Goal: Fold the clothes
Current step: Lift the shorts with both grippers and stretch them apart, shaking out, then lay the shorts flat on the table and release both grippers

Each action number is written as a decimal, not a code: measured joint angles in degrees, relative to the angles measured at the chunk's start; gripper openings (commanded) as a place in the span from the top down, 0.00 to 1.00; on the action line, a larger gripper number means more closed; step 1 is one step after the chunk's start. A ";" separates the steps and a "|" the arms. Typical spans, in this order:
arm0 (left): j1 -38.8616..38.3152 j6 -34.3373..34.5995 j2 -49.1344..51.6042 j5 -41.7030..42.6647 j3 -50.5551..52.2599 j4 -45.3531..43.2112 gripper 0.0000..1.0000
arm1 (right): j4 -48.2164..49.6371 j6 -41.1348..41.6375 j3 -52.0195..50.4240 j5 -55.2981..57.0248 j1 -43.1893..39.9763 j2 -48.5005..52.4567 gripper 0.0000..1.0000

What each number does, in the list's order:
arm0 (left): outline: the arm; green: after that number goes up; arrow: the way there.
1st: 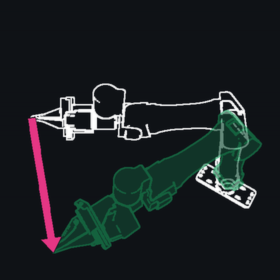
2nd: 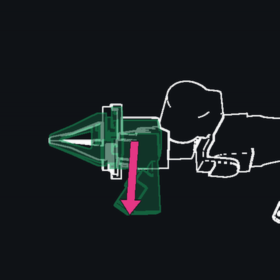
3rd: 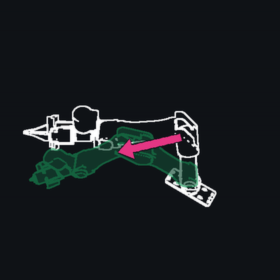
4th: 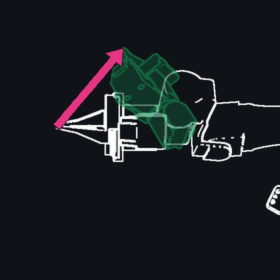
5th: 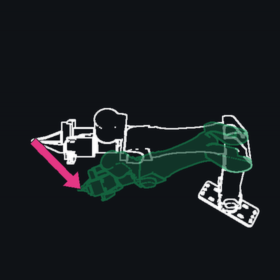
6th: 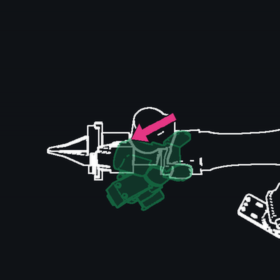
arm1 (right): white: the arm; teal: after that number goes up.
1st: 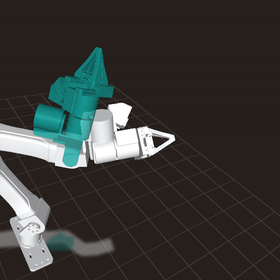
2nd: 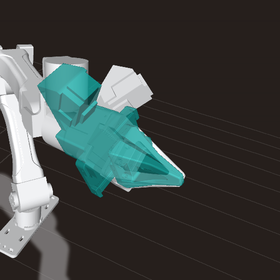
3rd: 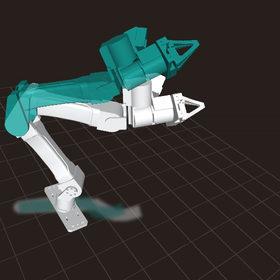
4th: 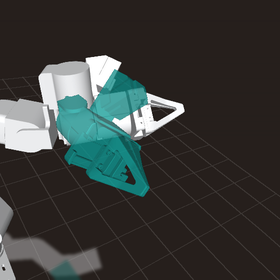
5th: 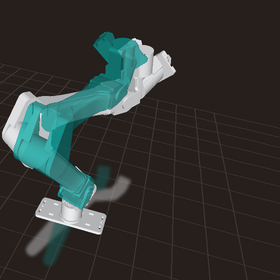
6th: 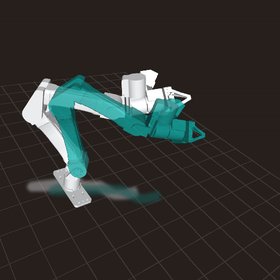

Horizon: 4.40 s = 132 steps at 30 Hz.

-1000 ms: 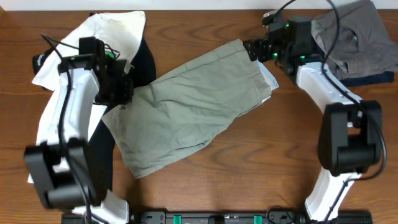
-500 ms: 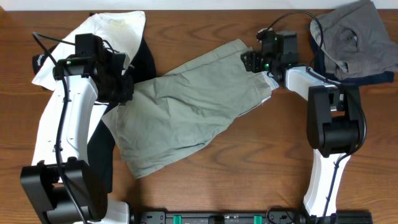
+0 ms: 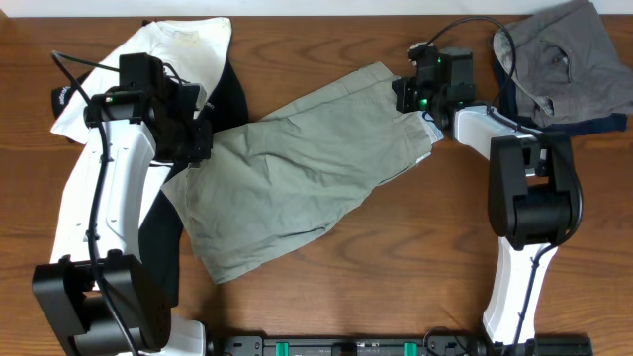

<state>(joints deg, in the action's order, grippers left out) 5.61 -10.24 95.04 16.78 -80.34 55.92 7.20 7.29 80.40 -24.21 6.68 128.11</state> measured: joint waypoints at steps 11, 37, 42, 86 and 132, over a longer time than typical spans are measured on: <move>0.00 0.22 -0.13 0.00 -1.53 -1.33 0.94 | -15.34 -1.62 3.06 -0.22 -1.18 -4.68 0.99; 0.00 6.03 -36.98 -3.78 -3.19 -9.55 0.94 | -47.15 -4.48 7.15 5.20 -9.84 -57.72 0.99; 0.00 7.39 -45.75 -4.96 -3.28 -9.90 0.94 | -52.02 -3.74 7.21 6.82 -11.61 -68.89 0.99; -1.33 8.52 -17.97 -2.75 -10.71 -12.87 0.94 | -68.02 -1.16 20.13 9.66 -11.61 -43.43 0.99; -11.72 7.50 14.82 -3.67 -10.10 -27.34 0.02 | -51.63 -1.29 20.22 10.54 -14.12 -13.46 0.01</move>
<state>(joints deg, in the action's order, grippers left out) -6.11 -2.74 109.86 13.10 -90.43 28.58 -44.42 6.00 100.62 -13.67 -7.44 114.65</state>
